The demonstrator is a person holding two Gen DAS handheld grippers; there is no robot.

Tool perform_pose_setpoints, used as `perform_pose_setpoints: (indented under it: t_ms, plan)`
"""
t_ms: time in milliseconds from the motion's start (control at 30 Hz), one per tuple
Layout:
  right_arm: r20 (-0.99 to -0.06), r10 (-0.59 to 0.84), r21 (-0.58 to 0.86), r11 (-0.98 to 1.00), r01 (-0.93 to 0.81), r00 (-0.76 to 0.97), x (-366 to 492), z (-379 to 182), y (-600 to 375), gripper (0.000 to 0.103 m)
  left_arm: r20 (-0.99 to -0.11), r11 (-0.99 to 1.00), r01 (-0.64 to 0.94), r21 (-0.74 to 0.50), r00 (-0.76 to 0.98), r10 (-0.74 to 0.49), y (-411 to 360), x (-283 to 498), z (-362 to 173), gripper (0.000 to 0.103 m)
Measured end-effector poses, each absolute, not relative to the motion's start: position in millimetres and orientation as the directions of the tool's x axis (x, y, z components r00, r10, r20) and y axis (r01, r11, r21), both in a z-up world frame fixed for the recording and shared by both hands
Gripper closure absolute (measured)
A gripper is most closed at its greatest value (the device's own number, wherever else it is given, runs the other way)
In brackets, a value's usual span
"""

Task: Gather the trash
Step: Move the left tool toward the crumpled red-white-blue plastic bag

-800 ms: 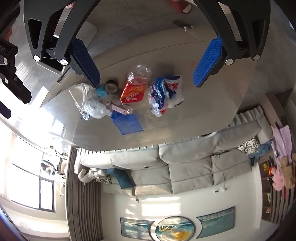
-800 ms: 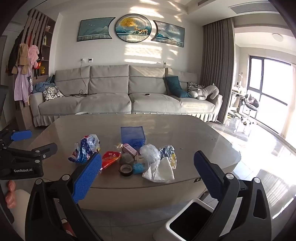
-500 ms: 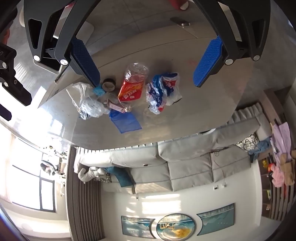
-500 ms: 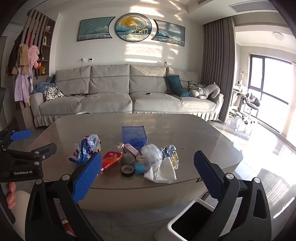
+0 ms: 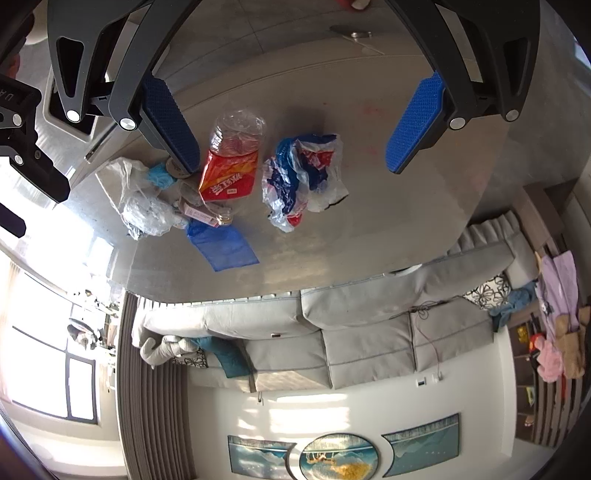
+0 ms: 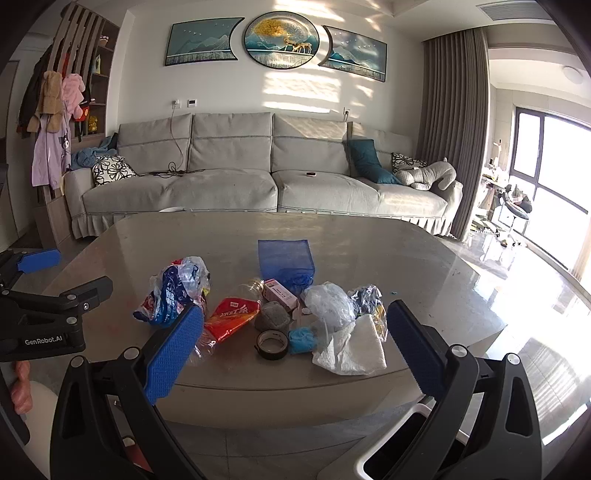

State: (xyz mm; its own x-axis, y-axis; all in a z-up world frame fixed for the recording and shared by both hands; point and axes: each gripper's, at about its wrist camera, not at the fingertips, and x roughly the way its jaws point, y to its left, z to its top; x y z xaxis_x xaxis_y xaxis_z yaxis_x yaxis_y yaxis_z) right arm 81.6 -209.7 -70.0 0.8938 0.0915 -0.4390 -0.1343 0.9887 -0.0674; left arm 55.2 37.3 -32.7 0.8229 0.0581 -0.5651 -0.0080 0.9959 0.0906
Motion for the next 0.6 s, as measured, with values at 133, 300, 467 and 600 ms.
perform_pose_setpoints:
  t_ms: [133, 300, 467, 600]
  plan:
    - [-0.437, 0.096, -0.065, 0.988, -0.137, 0.894, 95, -75, -204, 0.004, -0.578, 0.995, -0.003, 0.1, 0.814, 0.061, 40, 74, -44, 0.004]
    - [-0.464, 0.11, -0.052, 0.987, -0.152, 0.879, 121, -89, -197, 0.004, -0.591, 0.993, -0.009, 0.121, 0.803, 0.079, 44, 101, -59, 0.004]
    - [-0.5, 0.127, -0.035, 0.985, -0.167, 0.856, 145, -105, -187, 0.004, -0.606, 0.991, -0.021, 0.135, 0.79, 0.099, 50, 129, -77, 0.004]
    - [-0.514, 0.131, -0.038, 0.984, -0.175, 0.848, 158, -113, -180, 0.004, -0.629, 0.989, -0.019, 0.147, 0.77, 0.108, 53, 151, -94, 0.004]
